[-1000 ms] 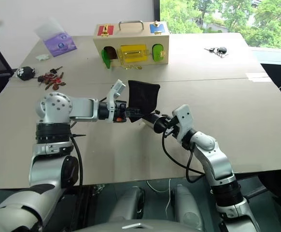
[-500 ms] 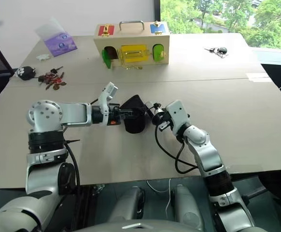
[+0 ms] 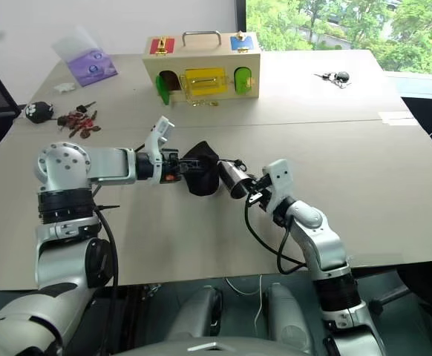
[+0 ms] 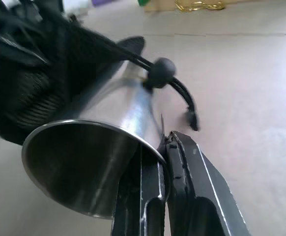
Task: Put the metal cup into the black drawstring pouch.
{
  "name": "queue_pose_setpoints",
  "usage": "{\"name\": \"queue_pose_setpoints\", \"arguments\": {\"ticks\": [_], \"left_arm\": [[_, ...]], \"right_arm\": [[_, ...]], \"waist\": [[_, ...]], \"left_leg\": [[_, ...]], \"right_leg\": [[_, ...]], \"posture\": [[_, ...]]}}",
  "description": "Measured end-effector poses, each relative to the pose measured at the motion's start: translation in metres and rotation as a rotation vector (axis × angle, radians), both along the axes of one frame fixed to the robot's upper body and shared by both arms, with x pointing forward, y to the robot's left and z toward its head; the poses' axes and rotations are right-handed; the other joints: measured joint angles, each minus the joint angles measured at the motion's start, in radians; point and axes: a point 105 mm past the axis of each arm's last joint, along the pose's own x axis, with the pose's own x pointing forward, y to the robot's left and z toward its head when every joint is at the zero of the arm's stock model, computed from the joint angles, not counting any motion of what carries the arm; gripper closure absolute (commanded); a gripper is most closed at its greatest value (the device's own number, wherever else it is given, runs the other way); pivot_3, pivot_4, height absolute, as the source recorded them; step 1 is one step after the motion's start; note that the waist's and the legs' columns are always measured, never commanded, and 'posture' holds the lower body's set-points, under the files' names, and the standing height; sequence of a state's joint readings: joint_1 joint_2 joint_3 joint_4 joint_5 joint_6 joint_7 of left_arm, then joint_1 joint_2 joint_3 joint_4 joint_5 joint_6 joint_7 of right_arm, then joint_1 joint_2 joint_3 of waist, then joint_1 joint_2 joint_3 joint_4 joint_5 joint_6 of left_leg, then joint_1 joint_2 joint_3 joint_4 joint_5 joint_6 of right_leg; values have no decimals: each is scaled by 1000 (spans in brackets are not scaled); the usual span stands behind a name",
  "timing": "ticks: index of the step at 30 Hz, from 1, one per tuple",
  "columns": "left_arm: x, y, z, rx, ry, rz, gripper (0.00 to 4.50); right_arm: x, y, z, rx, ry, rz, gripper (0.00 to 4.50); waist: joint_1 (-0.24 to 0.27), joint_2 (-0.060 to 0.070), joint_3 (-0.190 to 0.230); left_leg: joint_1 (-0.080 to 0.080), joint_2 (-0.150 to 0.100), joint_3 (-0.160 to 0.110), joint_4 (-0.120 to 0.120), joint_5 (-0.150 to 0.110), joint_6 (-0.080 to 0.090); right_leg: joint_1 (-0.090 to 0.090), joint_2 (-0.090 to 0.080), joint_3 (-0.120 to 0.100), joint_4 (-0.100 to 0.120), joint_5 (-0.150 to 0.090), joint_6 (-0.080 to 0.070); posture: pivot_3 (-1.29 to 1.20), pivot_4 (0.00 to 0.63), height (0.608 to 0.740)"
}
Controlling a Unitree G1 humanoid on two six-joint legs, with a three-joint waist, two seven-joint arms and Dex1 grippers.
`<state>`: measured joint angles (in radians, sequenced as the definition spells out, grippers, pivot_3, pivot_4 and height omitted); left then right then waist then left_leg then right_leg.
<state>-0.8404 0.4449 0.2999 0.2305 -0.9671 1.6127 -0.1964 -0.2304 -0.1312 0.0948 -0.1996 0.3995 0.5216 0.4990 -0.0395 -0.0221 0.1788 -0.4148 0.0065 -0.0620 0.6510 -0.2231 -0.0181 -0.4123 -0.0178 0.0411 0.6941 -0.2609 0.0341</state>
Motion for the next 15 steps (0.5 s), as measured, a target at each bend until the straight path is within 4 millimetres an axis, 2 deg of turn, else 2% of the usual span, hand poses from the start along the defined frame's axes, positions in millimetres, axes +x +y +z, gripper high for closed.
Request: {"name": "queue_pose_setpoints", "arguments": {"ticks": [4, 7, 9, 12, 15], "left_arm": [[2, 3, -6, 23, 18, 21, 4500], [2, 0, -7, 18, 22, 13, 4500], [1, -3, -8, 16, 25, 1, 4500], [0, -5, -7, 15, 23, -12, 4500], [-1, -6, -5, 15, 9, -22, 4500]], "right_arm": [[-39, -27, 16, 95, 32, 168, 4454], [-49, -25, 18, 96, 52, 237, 4454], [-49, -13, 21, 114, 44, 287, 4454], [-36, 12, 28, 95, -13, 320, 4454], [-28, 31, 16, 58, 3, 336, 4454]], "waist": [[4, 0, 0], [-5, 0, 0], [-8, 0, 0], [-7, 0, 0], [1, 0, 0]], "left_leg": [[0, 0, 0, 0, -1, 1], [1, 0, 1, -1, -1, 1], [2, 1, 3, -1, -1, 1], [2, 1, 3, 0, -1, 1], [0, 0, 3, 0, 0, 1]], "right_leg": [[0, 0, -1, -1, 0, 0], [0, 1, 0, 0, 0, 0], [0, 3, 0, 1, 0, 0], [0, 3, 0, 1, 0, 0], [0, 1, -1, 0, 0, 0]], "posture": [[0, 150, 740], [0, 150, 740], [0, 150, 740], [0, 150, 740], [0, 150, 740]]}}
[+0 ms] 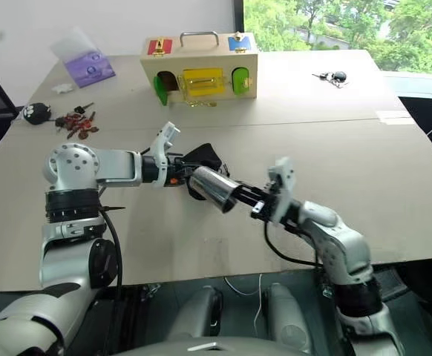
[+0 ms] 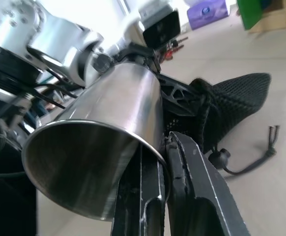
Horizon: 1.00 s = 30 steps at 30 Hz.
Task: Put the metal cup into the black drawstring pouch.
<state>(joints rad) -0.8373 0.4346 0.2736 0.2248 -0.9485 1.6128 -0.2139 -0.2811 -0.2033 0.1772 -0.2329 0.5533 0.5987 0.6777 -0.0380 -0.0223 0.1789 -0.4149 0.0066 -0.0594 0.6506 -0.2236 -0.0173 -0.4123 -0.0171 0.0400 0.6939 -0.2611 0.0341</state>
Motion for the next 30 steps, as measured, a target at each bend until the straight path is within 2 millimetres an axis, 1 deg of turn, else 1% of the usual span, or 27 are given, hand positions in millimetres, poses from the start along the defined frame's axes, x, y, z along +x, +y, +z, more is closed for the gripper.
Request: {"name": "queue_pose_setpoints", "arguments": {"ticks": [1, 4, 8, 11, 19, 27, 30], "left_arm": [[0, 1, 0, 2, -1, 2, 4500], [-2, 2, 0, 1, -6, 0, 4500], [-5, -1, 1, -10, -11, -22, 4500], [-10, 0, 1, -12, -23, -33, 4500], [-17, 9, 0, 12, -44, -22, 4500], [-17, 18, -4, 53, -37, 10, 4500], [-15, 20, -6, 68, -35, 30, 4500]], "right_arm": [[2, 6, -6, -15, 11, 7, 4454], [4, 12, -19, -61, 19, 17, 4454], [14, 13, -28, -97, 23, -18, 4454], [29, 7, -37, -119, 43, -116, 4454], [35, 3, -37, -108, 55, -175, 4454], [38, -5, -36, -104, 57, -224, 4454], [38, -4, -36, -104, 55, -218, 4454]], "waist": [[2, 0, 0], [3, 0, 0], [1, 0, 0], [-4, 0, 0], [-2, 0, 0], [1, 0, 0], [0, 0, 0]], "left_leg": [[-1, 0, 0, 0, 1, -1], [-1, 0, -2, 0, 2, -3], [0, 0, -3, -1, 1, -2], [1, 0, -2, -1, 1, -2], [1, 0, -3, -1, 0, -1], [1, 0, -3, 0, 0, 0], [1, 0, -3, 0, 0, 0]], "right_leg": [[0, 0, 0, -1, 0, 0], [0, -1, 1, -2, 0, 0], [0, -1, 0, -1, 0, 0], [0, -1, 1, 0, 0, 0], [0, -1, 1, 0, 0, 0], [0, -1, 1, 0, 0, 0], [0, -1, 1, 0, 0, 0]], "posture": [[0, 150, 740], [0, 150, 740], [0, 150, 740], [0, 150, 740], [0, 150, 740], [0, 150, 740], [0, 150, 740]]}}
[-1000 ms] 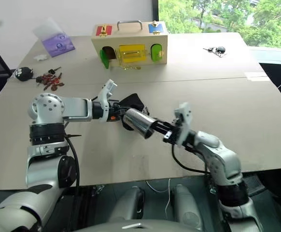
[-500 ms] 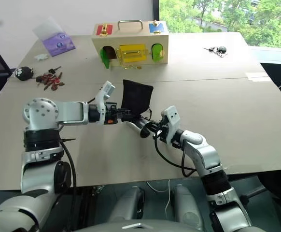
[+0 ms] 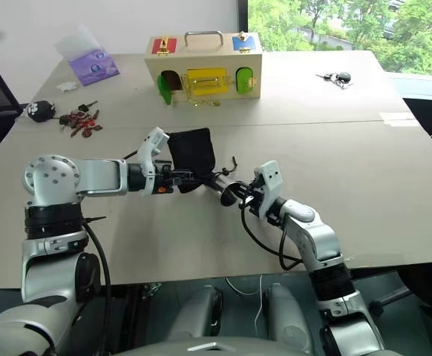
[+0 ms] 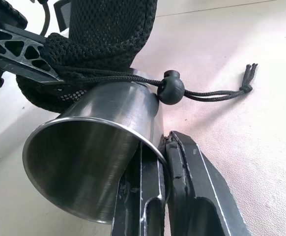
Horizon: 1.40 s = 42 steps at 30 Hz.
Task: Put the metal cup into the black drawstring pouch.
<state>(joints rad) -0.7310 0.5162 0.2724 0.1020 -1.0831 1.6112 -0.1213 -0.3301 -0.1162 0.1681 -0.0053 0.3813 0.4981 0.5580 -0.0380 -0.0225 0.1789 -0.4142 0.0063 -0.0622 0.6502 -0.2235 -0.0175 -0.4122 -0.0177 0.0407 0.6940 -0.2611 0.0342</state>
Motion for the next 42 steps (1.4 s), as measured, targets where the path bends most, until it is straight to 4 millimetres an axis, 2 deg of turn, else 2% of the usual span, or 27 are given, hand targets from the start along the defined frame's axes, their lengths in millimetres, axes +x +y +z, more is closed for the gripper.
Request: {"name": "queue_pose_setpoints", "arguments": {"ticks": [12, 17, 20, 22, 25, 31, 36, 38, 42], "left_arm": [[7, 10, 3, -33, -2, 82, 4500], [14, 16, 1, -119, 42, 159, 4500], [16, 26, -5, -211, 123, 204, 4500], [16, 30, -5, -236, 149, 209, 4500], [14, 32, -2, -250, 162, 193, 4500], [10, 18, -1, -272, 207, 128, 4500], [10, 20, 1, -258, 203, 141, 4500], [9, 17, 2, -256, 202, 123, 4500], [6, 11, 2, -224, 191, 93, 4500]], "right_arm": [[0, 16, 1, 9, -16, 49, 4454], [-23, 28, 19, 129, 1, 226, 4454], [-34, 23, 33, 161, -23, 288, 4454], [-35, 19, 34, 163, -22, 285, 4454], [-33, 16, 34, 162, -14, 266, 4454], [-15, 22, 19, 107, -8, 180, 4454], [-12, 25, 11, 60, -24, 159, 4454], [-7, 29, 0, 0, -19, 138, 4454], [2, 35, -1, -82, -81, 104, 4454]], "waist": [[-3, 0, 0], [-3, 0, 0], [-3, 0, 0], [-2, 0, 0], [-3, 0, 0], [-3, 0, 0], [-3, 0, 0], [-3, 0, 0], [-3, -1, 0]], "left_leg": [[0, 0, 0, 0, 0, 0], [0, 0, -1, 0, 0, 0], [0, 0, -1, 0, 0, 1], [0, 0, -1, 0, 0, 1], [0, 0, -2, 0, 0, 1], [0, 0, -1, 0, 0, 0], [0, 0, -1, 0, 1, -2], [0, 0, -1, 0, 1, -2], [0, 0, -1, 0, 1, -2]], "right_leg": [[0, 0, 0, 0, 0, 0], [0, 0, 0, 0, 0, 0], [0, 0, -1, 0, 0, 0], [0, 0, -1, 0, 0, 0], [0, 0, -1, 0, 0, 0], [0, 0, 0, 0, 0, 0], [-1, -1, 0, 0, 0, 0], [-1, -1, 0, 0, 0, 0], [-1, 0, 0, 0, 0, 0]], "posture": [[0, 150, 740], [0, 150, 740], [0, 150, 740], [0, 150, 740], [0, 150, 740], [0, 150, 740], [0, 150, 740], [0, 150, 740], [0, 150, 740]]}}
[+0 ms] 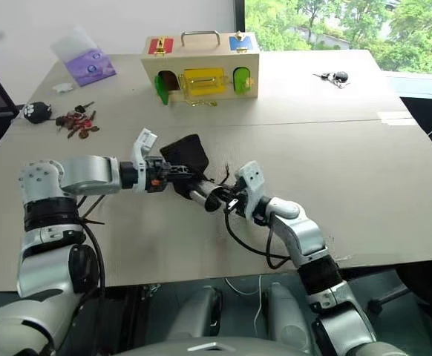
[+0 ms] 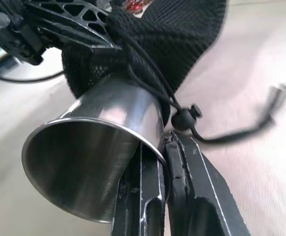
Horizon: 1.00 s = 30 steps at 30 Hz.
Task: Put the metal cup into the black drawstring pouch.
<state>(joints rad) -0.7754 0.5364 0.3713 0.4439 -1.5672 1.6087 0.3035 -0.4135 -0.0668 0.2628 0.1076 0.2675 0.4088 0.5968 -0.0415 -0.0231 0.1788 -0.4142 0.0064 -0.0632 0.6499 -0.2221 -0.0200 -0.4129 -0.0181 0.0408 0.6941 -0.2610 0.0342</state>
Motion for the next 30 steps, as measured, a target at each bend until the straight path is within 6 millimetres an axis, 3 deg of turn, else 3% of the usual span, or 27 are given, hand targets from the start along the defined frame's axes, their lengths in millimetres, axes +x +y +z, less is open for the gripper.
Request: {"name": "queue_pose_setpoints", "arguments": {"ticks": [6, 11, 16, 22, 27, 28, 30], "left_arm": [[-11, -4, 5, 72, -104, -24, 4500], [-17, -22, 14, 80, -196, -33, 4500], [-15, -35, 21, 21, -200, 25, 4500], [-4, -49, 33, -66, -216, 113, 4500], [-1, -60, 42, -107, -239, 120, 4500], [-1, -60, 42, -110, -238, 124, 4500], [0, -63, 42, -123, -235, 126, 4500]], "right_arm": [[14, 16, 1, -123, -142, -63, 4454], [22, 41, 7, 49, 0, -120, 4454], [43, 25, 13, 152, 88, -223, 4454], [70, 37, 50, -128, -355, -314, 4454], [84, 19, 49, 148, -29, -354, 4454], [84, 20, 50, 142, -29, -352, 4454], [87, 25, 61, 3, -206, -350, 4454]], "waist": [[1, 0, 0], [2, -1, 0], [12, 0, 0], [2, -1, 0], [8, -1, 0], [6, -1, 0], [-1, 0, 0]], "left_leg": [[1, 1, 0, 0, 1, -1], [0, 3, -1, 0, 0, -1], [-1, 0, -2, 0, 0, 0], [-1, -1, 1, -1, 1, -1], [-3, 1, 1, -1, 0, -1], [-3, 0, 1, -1, 0, 0], [-2, 0, 2, -1, 0, 0]], "right_leg": [[0, -1, 1, 0, 0, 0], [0, -5, 0, 0, 0, -1], [0, -8, 0, -1, 0, 0], [0, -1, 0, -1, 0, -1], [0, -1, 0, -4, 0, -1], [0, -1, 1, -5, 0, 0], [-1, 0, 2, -4, 0, 0]], "posture": [[0, 150, 740], [0, 150, 740], [0, 150, 740], [0, 150, 740], [0, 150, 740], [0, 150, 740], [0, 150, 740]]}}
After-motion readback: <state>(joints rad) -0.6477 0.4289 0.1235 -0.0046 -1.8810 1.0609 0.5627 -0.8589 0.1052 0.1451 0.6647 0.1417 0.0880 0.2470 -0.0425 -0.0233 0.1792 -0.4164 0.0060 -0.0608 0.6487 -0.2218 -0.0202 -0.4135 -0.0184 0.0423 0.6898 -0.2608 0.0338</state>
